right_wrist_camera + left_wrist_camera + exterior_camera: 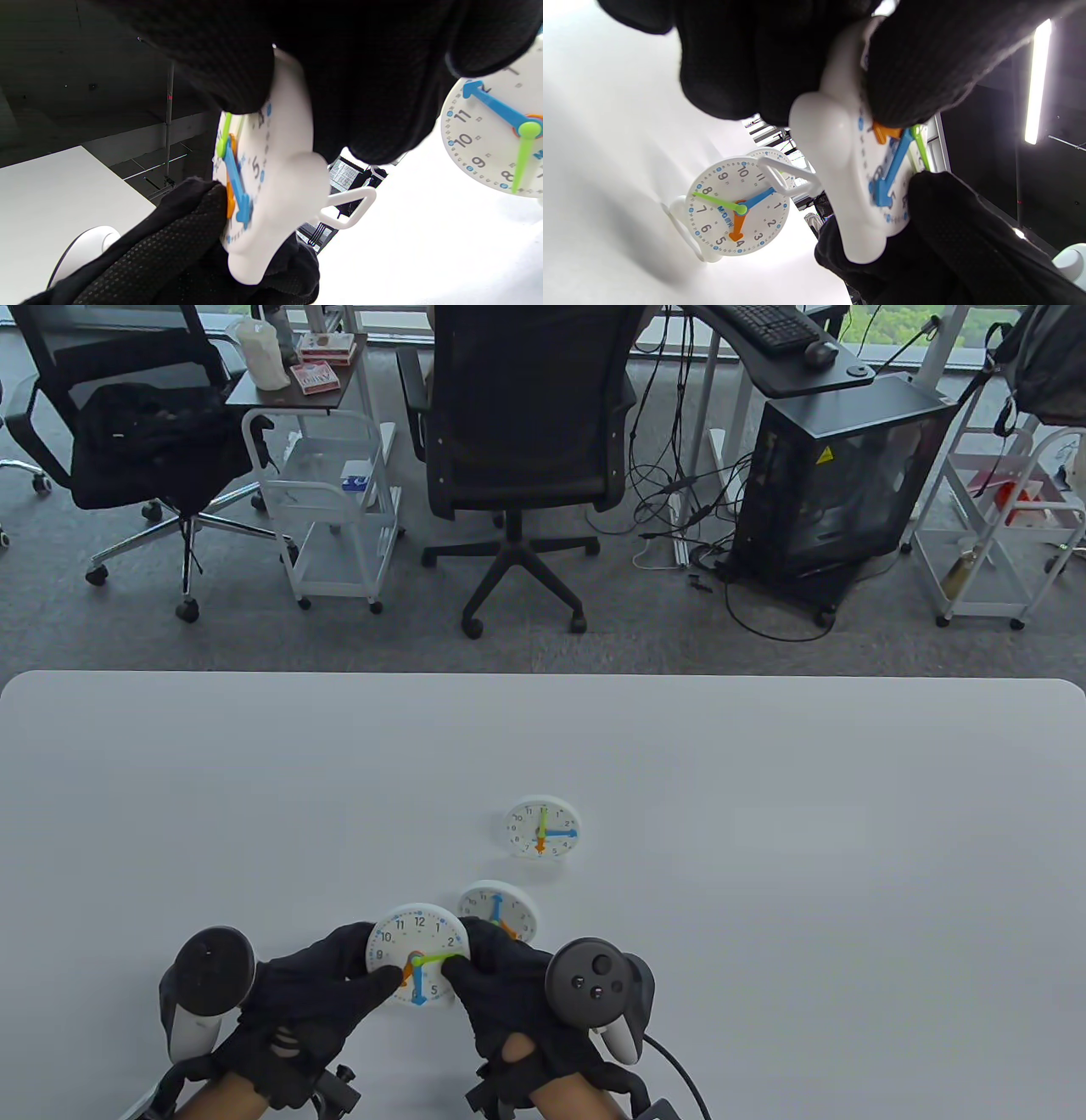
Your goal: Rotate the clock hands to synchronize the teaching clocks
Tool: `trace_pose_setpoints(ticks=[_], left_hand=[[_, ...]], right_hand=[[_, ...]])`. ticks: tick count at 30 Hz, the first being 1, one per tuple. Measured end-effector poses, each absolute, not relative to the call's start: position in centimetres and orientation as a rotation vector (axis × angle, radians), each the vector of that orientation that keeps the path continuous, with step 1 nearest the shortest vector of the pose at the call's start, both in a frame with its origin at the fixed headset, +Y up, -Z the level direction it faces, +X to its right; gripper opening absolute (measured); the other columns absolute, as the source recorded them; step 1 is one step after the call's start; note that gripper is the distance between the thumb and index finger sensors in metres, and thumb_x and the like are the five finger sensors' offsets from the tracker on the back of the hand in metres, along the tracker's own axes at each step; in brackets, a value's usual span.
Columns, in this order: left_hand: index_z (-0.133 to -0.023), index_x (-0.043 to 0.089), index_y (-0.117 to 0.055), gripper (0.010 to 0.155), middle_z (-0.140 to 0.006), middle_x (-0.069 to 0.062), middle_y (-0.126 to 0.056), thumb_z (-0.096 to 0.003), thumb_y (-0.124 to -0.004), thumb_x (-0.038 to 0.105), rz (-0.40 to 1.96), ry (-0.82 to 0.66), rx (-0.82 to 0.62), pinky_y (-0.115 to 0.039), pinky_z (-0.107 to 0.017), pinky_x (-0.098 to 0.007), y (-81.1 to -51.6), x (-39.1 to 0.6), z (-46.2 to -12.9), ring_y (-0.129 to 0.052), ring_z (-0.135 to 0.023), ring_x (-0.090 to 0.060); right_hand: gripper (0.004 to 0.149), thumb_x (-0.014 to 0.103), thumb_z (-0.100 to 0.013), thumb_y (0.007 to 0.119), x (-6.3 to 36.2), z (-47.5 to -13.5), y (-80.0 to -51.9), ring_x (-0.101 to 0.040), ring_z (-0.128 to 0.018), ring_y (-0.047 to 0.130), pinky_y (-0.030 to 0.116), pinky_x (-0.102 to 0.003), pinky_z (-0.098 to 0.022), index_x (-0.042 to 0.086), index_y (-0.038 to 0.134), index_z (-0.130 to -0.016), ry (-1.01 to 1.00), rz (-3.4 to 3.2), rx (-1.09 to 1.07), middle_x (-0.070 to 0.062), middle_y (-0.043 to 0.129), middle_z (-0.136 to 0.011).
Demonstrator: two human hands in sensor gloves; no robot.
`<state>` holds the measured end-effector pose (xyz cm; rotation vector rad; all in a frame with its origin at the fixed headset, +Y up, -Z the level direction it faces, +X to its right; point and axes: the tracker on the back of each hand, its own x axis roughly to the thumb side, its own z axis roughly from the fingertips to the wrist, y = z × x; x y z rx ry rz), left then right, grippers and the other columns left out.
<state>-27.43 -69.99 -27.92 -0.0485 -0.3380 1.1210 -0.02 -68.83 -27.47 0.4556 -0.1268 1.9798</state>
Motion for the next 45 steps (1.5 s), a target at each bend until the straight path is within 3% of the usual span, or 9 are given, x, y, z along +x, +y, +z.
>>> trace_pose_setpoints(ticks=[32, 39, 45], left_hand=[[-0.087, 0.016, -0.079, 0.065, -0.066, -0.003, -0.102, -0.0390, -0.104, 0.052, 1.096, -0.334, -0.044, -0.065, -0.058, -0.069, -69.94, -27.31, -27.82, -0.101, -0.058, -0.038], [-0.088, 0.016, -0.079, 0.062, -0.067, -0.004, -0.103, -0.0415, -0.101, 0.052, 1.141, -0.325, -0.035, -0.066, -0.057, -0.069, -70.29, -27.21, -27.77, -0.102, -0.058, -0.038], [-0.088, 0.015, -0.079, 0.058, -0.067, -0.005, -0.104, -0.0449, -0.095, 0.051, 1.204, -0.296, -0.027, -0.067, -0.057, -0.068, -70.43, -27.39, -27.67, -0.103, -0.057, -0.038]], right_hand=[[0.058, 0.032, -0.047, 0.084, -0.25, -27.34, -68.83, -0.036, -0.047, 0.104, 0.074, -0.065, -0.045, -0.013, 0.079, -0.083, -0.119, 1.972, 0.465, -0.016, 0.099, -0.061], [0.060, 0.032, -0.048, 0.081, -0.26, -27.23, -68.84, -0.037, -0.050, 0.102, 0.072, -0.065, -0.046, -0.014, 0.075, -0.087, -0.164, 1.967, 0.464, -0.015, 0.097, -0.063], [0.085, 0.048, -0.049, 0.080, -0.39, -26.99, -68.73, -0.042, -0.057, 0.098, 0.069, -0.067, -0.049, -0.016, 0.053, -0.098, -0.190, 1.918, 0.516, -0.019, 0.092, -0.071]])
